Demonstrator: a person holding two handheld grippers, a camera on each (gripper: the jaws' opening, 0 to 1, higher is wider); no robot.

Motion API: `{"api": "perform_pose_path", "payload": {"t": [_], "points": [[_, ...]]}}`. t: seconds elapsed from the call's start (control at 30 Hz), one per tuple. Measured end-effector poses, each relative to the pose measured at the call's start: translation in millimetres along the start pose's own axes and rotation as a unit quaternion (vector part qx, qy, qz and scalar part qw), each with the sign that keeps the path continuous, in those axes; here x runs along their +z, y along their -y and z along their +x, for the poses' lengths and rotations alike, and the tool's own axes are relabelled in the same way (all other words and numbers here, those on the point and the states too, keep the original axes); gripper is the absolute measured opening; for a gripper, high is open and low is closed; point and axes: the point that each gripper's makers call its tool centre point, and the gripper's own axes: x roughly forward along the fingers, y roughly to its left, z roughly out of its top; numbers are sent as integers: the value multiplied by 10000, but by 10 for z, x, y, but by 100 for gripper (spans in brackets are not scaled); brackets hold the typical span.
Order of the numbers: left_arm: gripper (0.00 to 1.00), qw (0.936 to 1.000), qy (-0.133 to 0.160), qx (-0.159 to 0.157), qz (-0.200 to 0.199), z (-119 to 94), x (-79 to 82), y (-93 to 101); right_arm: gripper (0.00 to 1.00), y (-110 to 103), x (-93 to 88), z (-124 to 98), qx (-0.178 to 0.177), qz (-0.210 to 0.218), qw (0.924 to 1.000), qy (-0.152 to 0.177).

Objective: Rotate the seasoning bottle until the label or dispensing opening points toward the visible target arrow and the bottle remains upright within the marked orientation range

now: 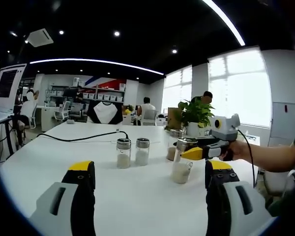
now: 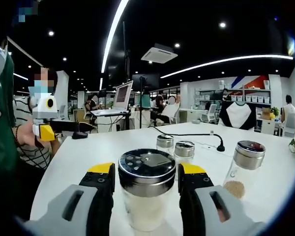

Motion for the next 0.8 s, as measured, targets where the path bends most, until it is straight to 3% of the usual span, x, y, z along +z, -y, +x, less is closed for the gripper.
{"api": "perform_pose_path", "payload": {"t": [0.13, 0.43, 0.8], "points": [[98, 10000, 16, -24, -21, 1, -12, 22, 58, -17, 7, -56, -166, -23, 9998, -95], [97, 9999, -25, -106, -114, 30, -69, 59, 58, -53, 71, -302, -697, 215, 9973, 57], [97, 9998, 28, -137, -149, 15, -75, 60, 58, 24, 59, -764, -1727, 210, 9847, 121]]}}
